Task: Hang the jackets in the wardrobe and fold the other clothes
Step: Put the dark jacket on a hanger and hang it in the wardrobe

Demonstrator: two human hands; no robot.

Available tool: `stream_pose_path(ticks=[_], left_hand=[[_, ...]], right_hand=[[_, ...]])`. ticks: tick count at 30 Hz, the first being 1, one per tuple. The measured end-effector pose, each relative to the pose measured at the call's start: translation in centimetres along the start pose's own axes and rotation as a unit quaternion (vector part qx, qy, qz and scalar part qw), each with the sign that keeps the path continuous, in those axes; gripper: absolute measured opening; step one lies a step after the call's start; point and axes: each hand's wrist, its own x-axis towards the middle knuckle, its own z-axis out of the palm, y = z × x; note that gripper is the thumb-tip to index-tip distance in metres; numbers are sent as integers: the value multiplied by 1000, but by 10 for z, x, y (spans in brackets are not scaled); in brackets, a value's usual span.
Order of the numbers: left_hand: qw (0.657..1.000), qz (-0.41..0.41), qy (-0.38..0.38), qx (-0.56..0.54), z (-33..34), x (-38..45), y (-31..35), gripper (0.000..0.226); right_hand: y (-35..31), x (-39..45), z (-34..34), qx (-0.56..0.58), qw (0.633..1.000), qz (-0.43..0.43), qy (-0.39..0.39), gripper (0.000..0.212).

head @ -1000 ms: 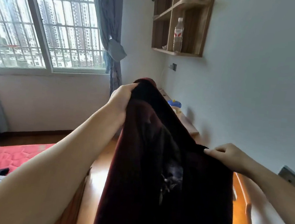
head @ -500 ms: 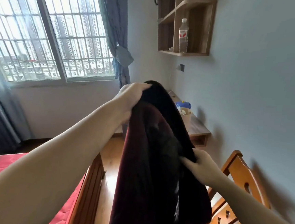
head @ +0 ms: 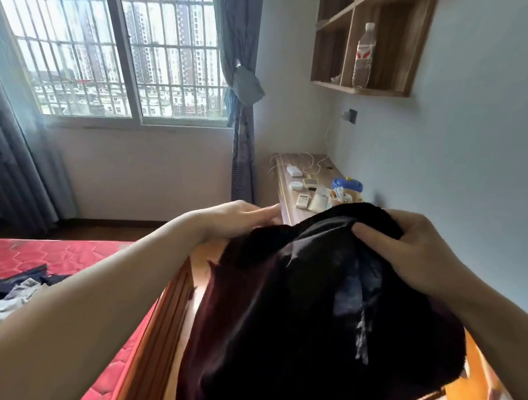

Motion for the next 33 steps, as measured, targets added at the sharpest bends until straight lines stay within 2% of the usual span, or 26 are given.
stream_pose_path(ticks=[3, 5, 7, 9, 11, 14, 16, 19, 20, 22, 24, 26, 28, 30, 33], left_hand=[[985, 138, -104, 30, 27, -3, 15, 55], [979, 156, -123, 46, 44, -1, 11, 63], [979, 174, -102, -16, 56, 4, 7, 57], [975, 191, -99, -58, 63, 5, 13, 69], [966, 216, -128, -65, 67, 5, 26, 90], [942, 277, -183, -43, 74, 7, 48, 88], [940, 310, -139, -20, 87, 8, 62, 75], [941, 333, 25, 51, 114, 11, 75, 26], [941, 330, 46, 49, 117, 12, 76, 16], [943, 324, 55, 52, 111, 9, 75, 27], [942, 320, 62, 77, 93, 2, 75, 29], [933, 310, 112, 144, 73, -6, 83, 36], [910, 295, 186, 223, 54, -13, 97, 28], [874, 296, 266, 278, 39, -22, 117, 34], [825, 317, 304, 356, 28, -35, 143, 19]], right_hand=[[-8, 5, 3, -33, 999, -16, -6, 12], [-11, 7, -1, -36, 999, -17, 9, 7], [-16, 7, -8, -47, 999, -15, 6, 13], [-26, 4, -16, -47, 999, -13, -24, 15], [-40, -1, -22, -36, 998, -15, -56, 18], [-55, -3, -37, -45, 996, -21, -71, 15], [-61, -1, -48, -63, 996, -25, -65, 19], [-66, 3, -65, -140, 988, -33, -63, 40], [-67, 3, -71, -173, 982, -34, -67, 49], [-67, 4, -84, -228, 970, -20, -76, 56], [-66, 0, -93, -276, 957, 0, -85, 49], [-63, -1, -98, -315, 946, 11, -80, 38], [-57, -4, -97, -324, 945, -1, -42, 29], [-41, -13, -88, -302, 953, -24, 10, 23], [14, -34, -56, -281, 958, -20, 52, 27]])
